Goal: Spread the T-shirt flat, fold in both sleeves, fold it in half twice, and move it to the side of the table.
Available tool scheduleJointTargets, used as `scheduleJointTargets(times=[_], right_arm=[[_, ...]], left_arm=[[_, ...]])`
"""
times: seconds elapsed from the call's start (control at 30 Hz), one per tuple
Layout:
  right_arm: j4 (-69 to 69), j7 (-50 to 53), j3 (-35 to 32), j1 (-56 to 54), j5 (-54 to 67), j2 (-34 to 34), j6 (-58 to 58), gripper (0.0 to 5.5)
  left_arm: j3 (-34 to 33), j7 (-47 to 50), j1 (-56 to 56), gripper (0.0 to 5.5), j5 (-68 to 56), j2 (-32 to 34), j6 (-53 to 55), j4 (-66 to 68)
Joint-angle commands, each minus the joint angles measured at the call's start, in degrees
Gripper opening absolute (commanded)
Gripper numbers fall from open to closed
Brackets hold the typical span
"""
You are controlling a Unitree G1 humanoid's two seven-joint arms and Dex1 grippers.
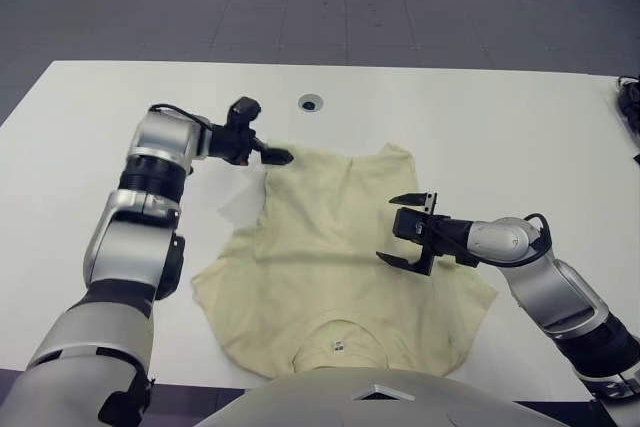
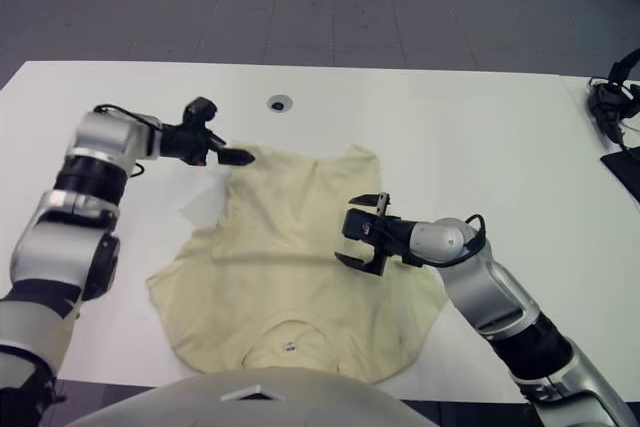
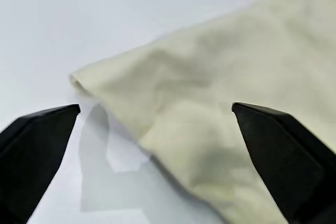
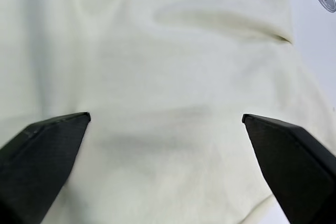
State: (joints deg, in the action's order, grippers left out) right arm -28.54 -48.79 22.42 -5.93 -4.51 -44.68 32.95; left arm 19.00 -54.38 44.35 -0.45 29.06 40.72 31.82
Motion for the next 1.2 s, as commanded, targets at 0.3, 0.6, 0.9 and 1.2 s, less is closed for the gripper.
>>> scheduleJointTargets(times=[0.3, 0.6, 0.9, 1.2], right_arm=[[-6.79, -11.81, 0.53, 7.17, 6.85, -9.75, 0.06, 5.4], [-0.67, -7.87, -12.96, -7.36, 19.36, -1.29, 9.08, 5.4], [32.94, 3.43, -10.55, -25.69, 8.88, 5.93, 2.74, 5.4], [38.65, -1.96, -6.53, -24.9, 7.96, 7.16, 4.73, 5.4]], left_arm=[[12.32, -3.46, -23.52, 5.39, 9.81, 15.3, -3.97, -37.39], [-5.85, -5.89, -12.46, 5.39, -6.73, 11.34, 12.75, -38.62], [-15.36, 1.05, 0.03, 5.39, -13.99, 1.86, 21.61, -11.17], [-20.35, 6.15, -0.65, 5.39, -18.91, -1.74, 32.73, -2.92]])
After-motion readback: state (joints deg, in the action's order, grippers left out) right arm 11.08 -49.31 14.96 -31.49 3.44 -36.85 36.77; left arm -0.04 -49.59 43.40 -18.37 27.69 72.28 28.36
